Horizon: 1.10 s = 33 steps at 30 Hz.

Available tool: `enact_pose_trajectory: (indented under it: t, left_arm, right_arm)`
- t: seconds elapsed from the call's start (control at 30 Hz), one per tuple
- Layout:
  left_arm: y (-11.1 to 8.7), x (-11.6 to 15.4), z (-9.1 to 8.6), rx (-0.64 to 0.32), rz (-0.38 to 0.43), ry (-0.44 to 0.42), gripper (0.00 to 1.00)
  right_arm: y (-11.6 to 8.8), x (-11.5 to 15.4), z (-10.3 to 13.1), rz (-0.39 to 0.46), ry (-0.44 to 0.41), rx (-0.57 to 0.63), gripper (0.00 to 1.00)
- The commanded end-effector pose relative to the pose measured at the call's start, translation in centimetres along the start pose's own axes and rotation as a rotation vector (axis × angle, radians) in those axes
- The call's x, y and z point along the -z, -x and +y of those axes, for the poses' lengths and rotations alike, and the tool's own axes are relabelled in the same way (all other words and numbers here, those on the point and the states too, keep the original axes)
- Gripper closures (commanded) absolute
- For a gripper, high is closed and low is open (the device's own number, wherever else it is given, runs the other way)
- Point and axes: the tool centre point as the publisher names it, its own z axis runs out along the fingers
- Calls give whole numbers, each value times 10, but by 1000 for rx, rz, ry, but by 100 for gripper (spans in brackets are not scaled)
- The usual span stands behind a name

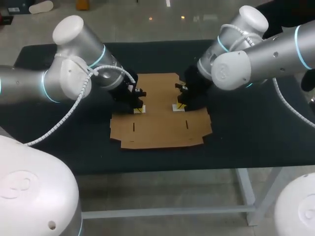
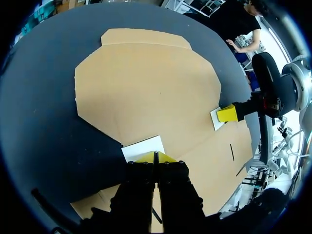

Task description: Assemble the packaging by folding the flat box into shape, placing the metal phone stand inside, and closing the box properly

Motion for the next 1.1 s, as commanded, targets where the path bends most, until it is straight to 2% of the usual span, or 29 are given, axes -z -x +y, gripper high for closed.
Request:
enact_pose_trajectory:
  t: [0.03,0.57,0.9,1.1]
  left_arm:
    - [0,-8,-2,7,-19,5,100]
    - [1,-7,-1,28,-42,0,100]
    - [4,23,-1,41,-3,-36,100]
    - [10,40,2,58,4,-56,100]
  right_arm:
    - [1,-10,-1,-23,0,-5,100]
    - [4,-9,0,-40,3,-20,100]
    - [5,11,3,17,36,-6,100]
    - [15,23,1,82,49,-24,100]
